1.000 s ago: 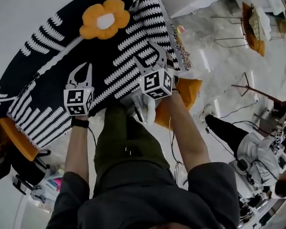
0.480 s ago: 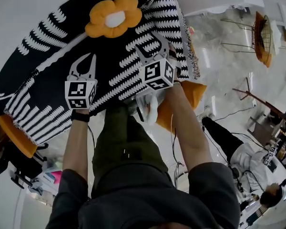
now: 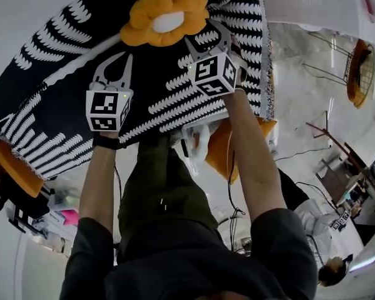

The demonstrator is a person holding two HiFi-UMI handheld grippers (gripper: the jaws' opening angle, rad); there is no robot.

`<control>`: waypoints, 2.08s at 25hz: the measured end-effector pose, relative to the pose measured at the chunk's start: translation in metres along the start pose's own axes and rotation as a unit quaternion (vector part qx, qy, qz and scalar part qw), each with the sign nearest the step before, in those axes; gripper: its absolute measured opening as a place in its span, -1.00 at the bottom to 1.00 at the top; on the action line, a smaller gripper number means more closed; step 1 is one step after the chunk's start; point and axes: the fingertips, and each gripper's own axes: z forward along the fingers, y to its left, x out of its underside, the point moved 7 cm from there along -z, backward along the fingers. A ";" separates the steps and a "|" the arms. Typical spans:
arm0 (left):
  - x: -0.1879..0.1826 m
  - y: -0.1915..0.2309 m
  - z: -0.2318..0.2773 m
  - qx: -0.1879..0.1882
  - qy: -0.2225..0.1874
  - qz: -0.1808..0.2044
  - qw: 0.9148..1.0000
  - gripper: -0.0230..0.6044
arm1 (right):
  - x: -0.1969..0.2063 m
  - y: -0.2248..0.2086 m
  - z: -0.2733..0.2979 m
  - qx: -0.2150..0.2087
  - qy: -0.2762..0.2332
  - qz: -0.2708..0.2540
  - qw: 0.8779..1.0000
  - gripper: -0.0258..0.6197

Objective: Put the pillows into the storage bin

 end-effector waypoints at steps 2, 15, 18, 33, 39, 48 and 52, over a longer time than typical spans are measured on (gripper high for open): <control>0.001 0.010 0.014 -0.001 0.002 -0.002 1.000 -0.91 | -0.003 -0.005 0.023 -0.004 0.003 -0.008 1.000 -0.07; 0.038 0.033 0.050 0.005 0.030 -0.011 0.999 -0.91 | -0.008 -0.017 0.130 0.038 0.025 -0.100 0.994 -0.08; 0.053 0.038 0.053 0.002 0.039 -0.016 0.999 -0.91 | -0.008 -0.014 0.146 0.059 0.019 -0.122 0.991 -0.25; 0.044 -0.015 0.036 0.043 0.040 0.020 0.998 -0.92 | 0.029 -0.006 0.010 0.123 -0.011 0.029 0.992 -0.81; 0.030 -0.086 0.030 0.086 0.032 0.062 0.994 -0.91 | 0.090 -0.002 -0.102 0.191 0.005 0.120 0.974 -0.81; 0.017 -0.242 0.016 0.197 0.023 0.147 0.969 -0.91 | 0.213 0.028 -0.293 0.316 0.062 0.253 0.912 -0.80; 0.024 -0.316 0.004 0.242 0.025 0.182 0.953 -0.91 | 0.271 0.061 -0.374 0.366 0.086 0.317 0.871 -0.80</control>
